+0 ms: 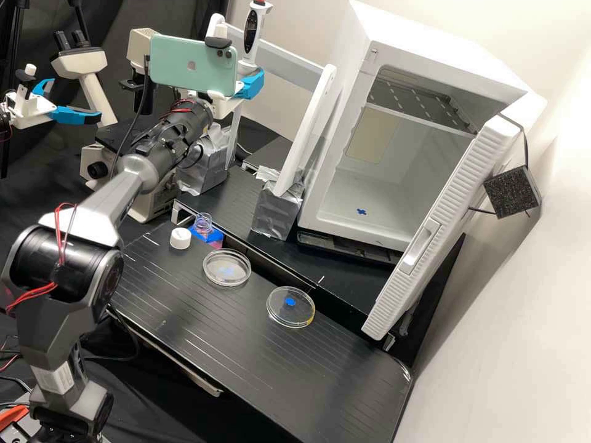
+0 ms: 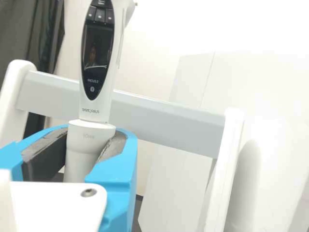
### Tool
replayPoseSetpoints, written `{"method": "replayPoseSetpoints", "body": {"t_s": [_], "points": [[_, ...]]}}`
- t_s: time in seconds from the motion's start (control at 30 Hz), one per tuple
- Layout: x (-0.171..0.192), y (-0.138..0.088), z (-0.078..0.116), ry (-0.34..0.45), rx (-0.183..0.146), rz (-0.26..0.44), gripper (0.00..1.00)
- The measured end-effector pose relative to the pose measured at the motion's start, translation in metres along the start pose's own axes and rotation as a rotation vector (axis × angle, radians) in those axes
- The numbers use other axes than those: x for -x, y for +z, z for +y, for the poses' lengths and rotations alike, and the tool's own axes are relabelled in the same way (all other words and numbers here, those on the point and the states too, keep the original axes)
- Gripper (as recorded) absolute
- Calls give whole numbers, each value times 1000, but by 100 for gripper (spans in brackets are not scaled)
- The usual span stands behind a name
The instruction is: Use the pipette
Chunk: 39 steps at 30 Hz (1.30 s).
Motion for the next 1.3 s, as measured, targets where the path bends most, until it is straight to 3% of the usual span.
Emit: {"method": "replayPoseSetpoints", "body": {"t_s": [0.4, 0.7, 1.3], "points": [[-22, 6, -21, -105, 16, -36, 0], [-22, 8, -20, -88, -2, -47, 0], [-24, 20, -20, -89, -1, -83, 0]]}}
